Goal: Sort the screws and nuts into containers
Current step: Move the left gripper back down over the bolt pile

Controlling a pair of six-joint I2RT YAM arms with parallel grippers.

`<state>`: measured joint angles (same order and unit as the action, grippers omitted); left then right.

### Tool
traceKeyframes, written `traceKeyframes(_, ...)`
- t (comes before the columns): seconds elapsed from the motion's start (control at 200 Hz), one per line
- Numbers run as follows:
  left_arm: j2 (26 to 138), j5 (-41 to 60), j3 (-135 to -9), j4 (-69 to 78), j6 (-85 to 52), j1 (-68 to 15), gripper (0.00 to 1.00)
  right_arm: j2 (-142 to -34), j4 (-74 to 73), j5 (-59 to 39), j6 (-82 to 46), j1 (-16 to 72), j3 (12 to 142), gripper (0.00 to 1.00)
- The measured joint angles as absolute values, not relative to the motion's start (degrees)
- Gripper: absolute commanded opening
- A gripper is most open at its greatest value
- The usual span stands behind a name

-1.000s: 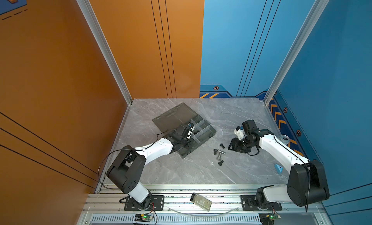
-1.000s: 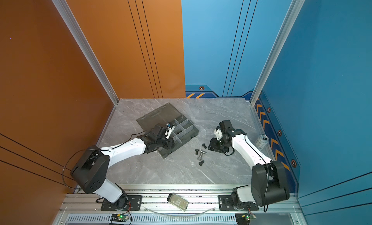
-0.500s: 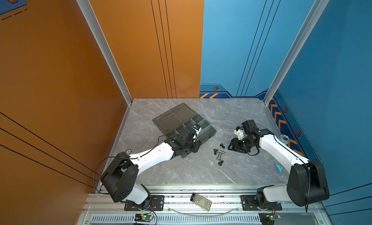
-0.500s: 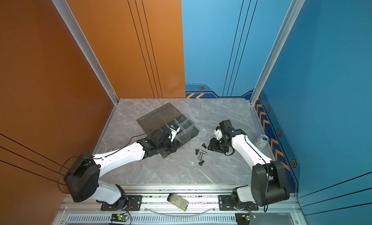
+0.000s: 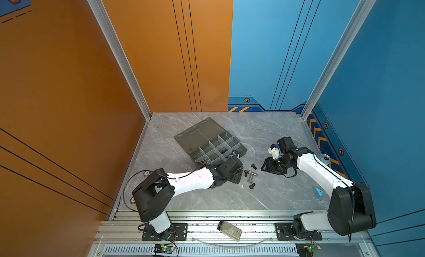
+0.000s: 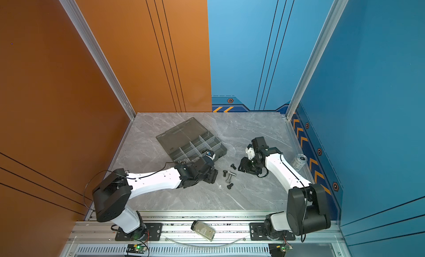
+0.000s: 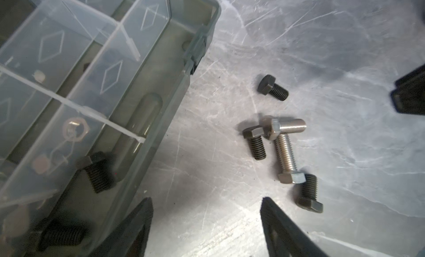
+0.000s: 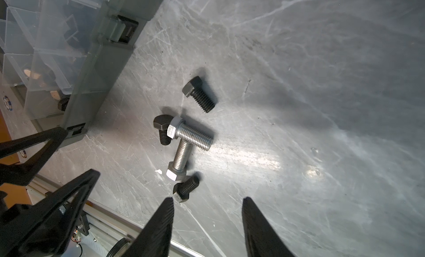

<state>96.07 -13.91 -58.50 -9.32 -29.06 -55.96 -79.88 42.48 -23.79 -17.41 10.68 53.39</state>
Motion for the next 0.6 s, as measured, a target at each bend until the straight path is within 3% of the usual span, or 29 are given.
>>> traceKeyframes(0.601, 110.5, -13.3, -73.0, -17.6, -32.6, -58.1, 0.8, -79.9, 42.4, -23.8, -17.4, 10.5, 51.9, 0.51)
